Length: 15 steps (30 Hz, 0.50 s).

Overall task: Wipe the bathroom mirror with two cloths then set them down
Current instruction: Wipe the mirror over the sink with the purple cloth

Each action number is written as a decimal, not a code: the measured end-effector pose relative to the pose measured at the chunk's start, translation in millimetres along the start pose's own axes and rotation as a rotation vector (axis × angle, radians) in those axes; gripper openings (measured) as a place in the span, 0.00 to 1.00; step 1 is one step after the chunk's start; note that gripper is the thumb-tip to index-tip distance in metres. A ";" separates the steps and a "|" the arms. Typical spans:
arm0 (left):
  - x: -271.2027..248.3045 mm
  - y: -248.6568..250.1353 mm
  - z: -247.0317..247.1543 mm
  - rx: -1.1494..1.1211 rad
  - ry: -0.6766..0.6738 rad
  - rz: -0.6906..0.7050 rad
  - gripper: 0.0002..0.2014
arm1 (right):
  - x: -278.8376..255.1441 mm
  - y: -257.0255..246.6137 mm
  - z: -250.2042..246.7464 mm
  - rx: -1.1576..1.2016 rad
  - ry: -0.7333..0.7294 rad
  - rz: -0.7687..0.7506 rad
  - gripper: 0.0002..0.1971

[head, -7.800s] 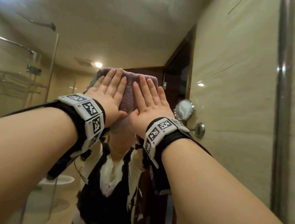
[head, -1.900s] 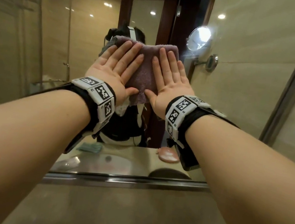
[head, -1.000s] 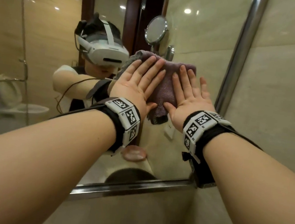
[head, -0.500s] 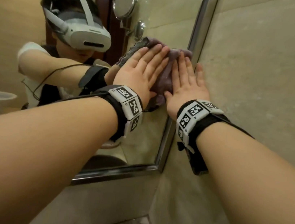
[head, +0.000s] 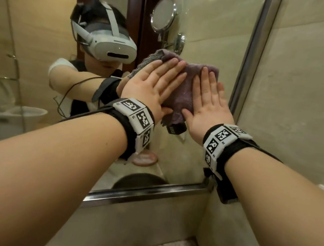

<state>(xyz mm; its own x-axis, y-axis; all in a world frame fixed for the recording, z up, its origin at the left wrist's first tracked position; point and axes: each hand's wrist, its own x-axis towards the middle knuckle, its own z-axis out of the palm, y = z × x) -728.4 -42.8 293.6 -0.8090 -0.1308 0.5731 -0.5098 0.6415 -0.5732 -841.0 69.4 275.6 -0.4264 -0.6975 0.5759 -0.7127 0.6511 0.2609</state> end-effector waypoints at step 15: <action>-132.3 -122.8 42.5 -0.013 -0.124 -0.198 0.38 | 5.1 -165.4 -41.7 0.031 0.102 -0.291 0.40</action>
<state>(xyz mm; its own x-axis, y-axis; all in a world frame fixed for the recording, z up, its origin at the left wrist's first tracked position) -571.2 -136.4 263.2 -0.7238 -0.3459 0.5970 -0.6587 0.6040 -0.4486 -702.0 -29.3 267.7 -0.1453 -0.8185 0.5559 -0.8140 0.4182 0.4030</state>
